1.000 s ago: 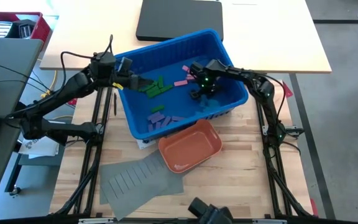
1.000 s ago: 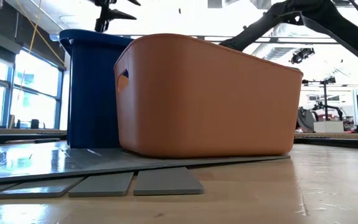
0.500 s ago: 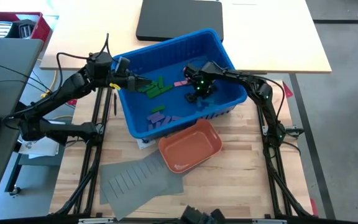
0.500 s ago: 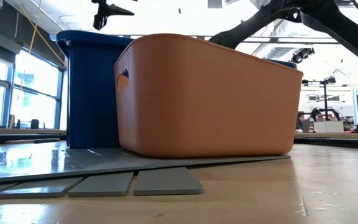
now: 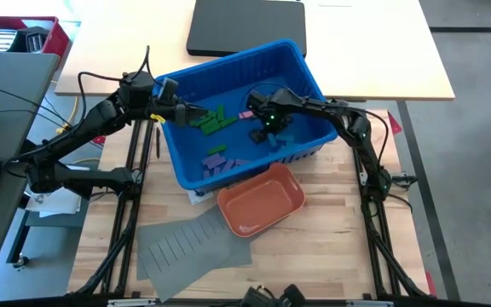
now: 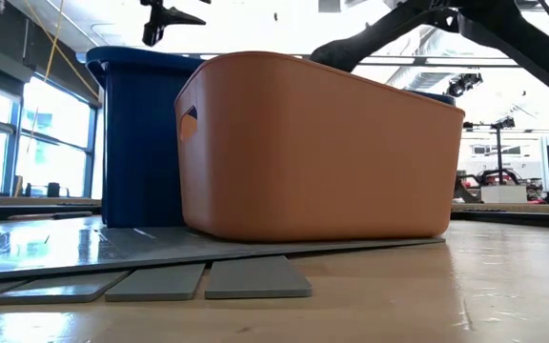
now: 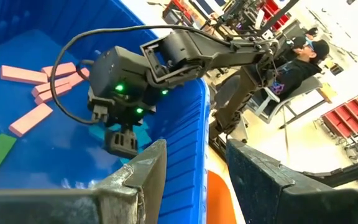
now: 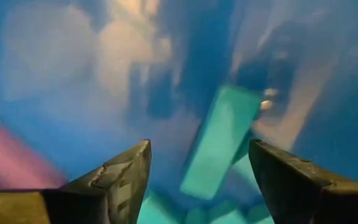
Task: Sort blocks
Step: Put the blue block into the orange bin
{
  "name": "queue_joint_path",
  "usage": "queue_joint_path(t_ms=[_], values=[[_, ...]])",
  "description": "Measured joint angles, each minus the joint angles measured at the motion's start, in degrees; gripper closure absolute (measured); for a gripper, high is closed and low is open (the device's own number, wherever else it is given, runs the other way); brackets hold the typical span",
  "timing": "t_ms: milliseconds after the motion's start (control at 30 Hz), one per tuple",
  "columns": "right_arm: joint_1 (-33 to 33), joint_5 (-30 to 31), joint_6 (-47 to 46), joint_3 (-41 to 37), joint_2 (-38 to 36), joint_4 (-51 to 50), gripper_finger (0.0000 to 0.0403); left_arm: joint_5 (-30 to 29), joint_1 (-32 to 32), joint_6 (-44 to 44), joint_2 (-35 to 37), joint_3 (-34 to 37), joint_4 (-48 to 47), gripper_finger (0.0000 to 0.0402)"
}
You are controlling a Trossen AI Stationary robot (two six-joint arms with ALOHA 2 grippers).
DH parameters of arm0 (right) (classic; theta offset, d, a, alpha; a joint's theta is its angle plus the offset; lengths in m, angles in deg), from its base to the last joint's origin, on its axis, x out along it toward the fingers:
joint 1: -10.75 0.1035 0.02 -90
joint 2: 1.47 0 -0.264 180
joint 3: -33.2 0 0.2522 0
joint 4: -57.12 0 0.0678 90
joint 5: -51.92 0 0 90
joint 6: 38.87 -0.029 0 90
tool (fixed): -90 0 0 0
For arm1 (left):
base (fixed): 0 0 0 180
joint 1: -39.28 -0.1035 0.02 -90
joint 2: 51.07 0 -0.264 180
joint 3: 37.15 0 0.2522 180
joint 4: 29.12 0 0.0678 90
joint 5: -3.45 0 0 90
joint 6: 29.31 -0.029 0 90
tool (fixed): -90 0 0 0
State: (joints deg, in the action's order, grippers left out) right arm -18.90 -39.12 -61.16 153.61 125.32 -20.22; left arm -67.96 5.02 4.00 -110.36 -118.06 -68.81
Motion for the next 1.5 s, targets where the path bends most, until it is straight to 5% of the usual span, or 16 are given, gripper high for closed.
queue_joint_path(t_ms=[600,833,1067,1367,1500], values=[[-1.86,-2.81,1.8,0.13,4.63,3.67,0.0156,-0.42,0.02,2.71,0.0,0.0,-0.04,0.0243],[-1.12,-1.75,1.86,0.11,4.8,3.08,0.0219,-0.42,0.02,3.07,0.0,0.0,0.03,0.0243],[-1.07,-0.92,1.95,4.1,4.6,0.77,0.0355,-0.39,0.02,1.57,0.0,0.0,0.01,0.0243],[0.04,6.63,6.78,28.46,2.87,-10.13,0.0351,-0.35,0.0,-2.83,0.02,0.0,0.04,0.0243],[1.42,2.03,3.19,21.81,-7.7,-5.51,0.0351,-0.22,-0.05,-4.84,0.03,-0.13,-0.32,0.0243]])
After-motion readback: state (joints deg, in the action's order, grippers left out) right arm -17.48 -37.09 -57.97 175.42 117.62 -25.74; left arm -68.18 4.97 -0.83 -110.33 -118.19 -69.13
